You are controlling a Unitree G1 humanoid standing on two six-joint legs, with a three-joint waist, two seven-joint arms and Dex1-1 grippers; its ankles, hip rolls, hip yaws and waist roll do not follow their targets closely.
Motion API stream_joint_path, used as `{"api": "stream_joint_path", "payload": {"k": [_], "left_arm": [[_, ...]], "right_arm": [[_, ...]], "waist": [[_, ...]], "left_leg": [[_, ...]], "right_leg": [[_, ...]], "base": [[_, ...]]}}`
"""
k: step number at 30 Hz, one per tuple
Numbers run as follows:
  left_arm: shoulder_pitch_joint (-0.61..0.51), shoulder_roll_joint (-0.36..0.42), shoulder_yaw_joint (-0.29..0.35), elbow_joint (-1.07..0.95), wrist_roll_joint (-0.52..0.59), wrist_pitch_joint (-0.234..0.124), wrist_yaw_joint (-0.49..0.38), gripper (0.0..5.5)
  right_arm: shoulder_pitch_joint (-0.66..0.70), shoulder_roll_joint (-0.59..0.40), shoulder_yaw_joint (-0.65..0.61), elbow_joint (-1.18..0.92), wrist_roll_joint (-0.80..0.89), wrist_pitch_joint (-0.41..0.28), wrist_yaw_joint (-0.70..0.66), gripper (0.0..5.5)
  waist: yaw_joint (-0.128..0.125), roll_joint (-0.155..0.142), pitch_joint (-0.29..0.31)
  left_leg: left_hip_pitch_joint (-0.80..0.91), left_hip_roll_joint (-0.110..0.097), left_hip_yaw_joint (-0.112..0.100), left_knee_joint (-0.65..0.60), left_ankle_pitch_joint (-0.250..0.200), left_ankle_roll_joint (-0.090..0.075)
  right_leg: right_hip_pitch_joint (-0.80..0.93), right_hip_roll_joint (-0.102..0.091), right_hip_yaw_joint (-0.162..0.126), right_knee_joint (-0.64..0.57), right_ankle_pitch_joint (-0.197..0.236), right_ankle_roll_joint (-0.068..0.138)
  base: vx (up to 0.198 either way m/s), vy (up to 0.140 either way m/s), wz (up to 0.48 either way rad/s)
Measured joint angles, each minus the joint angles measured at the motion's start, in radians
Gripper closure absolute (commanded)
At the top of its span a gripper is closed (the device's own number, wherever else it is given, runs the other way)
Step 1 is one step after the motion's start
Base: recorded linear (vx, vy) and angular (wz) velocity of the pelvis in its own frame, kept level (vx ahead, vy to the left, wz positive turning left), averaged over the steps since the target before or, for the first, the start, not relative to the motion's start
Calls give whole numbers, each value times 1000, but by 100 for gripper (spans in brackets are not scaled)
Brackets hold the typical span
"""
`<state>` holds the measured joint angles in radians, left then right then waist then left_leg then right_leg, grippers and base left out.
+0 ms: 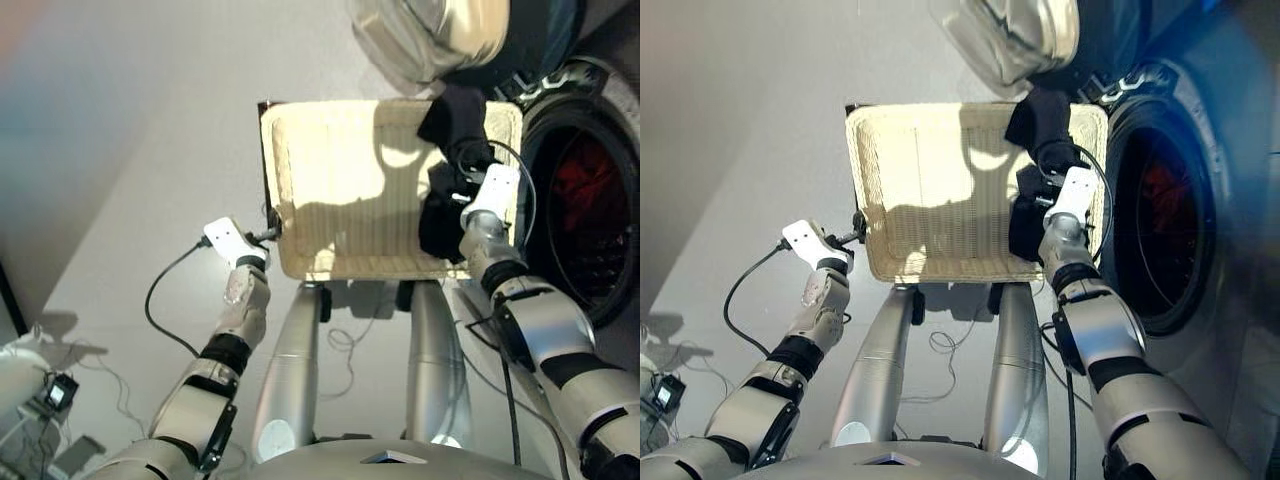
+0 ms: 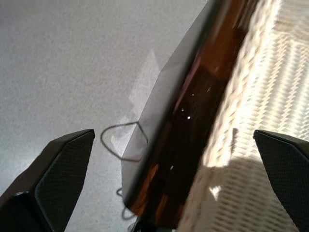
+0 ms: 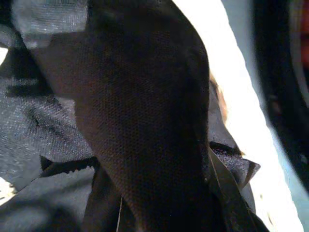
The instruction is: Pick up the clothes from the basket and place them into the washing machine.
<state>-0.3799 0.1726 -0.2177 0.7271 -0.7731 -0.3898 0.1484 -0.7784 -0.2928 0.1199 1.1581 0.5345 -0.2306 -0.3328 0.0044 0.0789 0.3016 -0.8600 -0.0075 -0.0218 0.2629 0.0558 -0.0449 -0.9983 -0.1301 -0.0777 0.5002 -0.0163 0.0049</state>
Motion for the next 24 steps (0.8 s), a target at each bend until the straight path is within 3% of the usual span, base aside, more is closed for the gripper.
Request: {"api": "stream_joint_path", "payload": {"k": [4, 9, 13, 16, 18, 21, 24], "left_arm": [[20, -15, 18, -1, 0, -6, 21, 0], [31, -14, 29, 5, 3, -22, 32, 0], [53, -9, 27, 5, 2, -22, 34, 0], [79, 9, 16, -1, 2, -20, 17, 0], [103, 22, 2, -19, 2, -18, 8, 0], [124, 30, -8, -37, 11, -16, 0, 0], [107, 31, -11, -56, 30, -19, 1, 0]], "right_arm": [[67, 5, -42, -103, -21, -20, -73, 550], [62, -22, -195, -121, -15, -66, -165, 550], [5, -103, -287, -51, 92, -95, -201, 550], [-47, -231, -297, 49, 197, -110, -204, 550], [-67, -257, -313, 57, 241, -123, -213, 550], [-23, -289, -341, -160, 120, -137, -362, 550], [-24, -348, -357, -148, -47, -149, -503, 550]], "waist": [[-32, 0, -3], [-47, -1, -12], [-43, -1, -12], [-31, 5, -16], [-25, 20, -25], [-18, 31, -23], [-7, 48, -18]], "left_leg": [[84, 0, 19, -76, 22, 5], [121, -3, 31, -103, 24, 11], [120, -6, 52, -106, 23, 19], [109, -13, 59, -106, 22, 26], [78, -21, 66, -105, 26, 36], [32, -36, 104, -98, 24, 53], [1, -48, 105, -74, 19, 65]], "right_leg": [[68, 2, 6, -55, 19, 6], [99, 10, 25, -89, 28, 18], [96, 11, 40, -105, 39, 26], [86, 3, 53, -113, 45, 34], [56, 0, 57, -118, 53, 42], [-1, -9, 98, -120, 71, 60], [-21, -21, 102, -113, 73, 70]], "base": [[0, 0, 0], [-2, 11, -16], [-2, 31, -56], [-7, 76, -22], [-10, 87, 1], [-6, 35, -97], [0, 0, 0]]}}
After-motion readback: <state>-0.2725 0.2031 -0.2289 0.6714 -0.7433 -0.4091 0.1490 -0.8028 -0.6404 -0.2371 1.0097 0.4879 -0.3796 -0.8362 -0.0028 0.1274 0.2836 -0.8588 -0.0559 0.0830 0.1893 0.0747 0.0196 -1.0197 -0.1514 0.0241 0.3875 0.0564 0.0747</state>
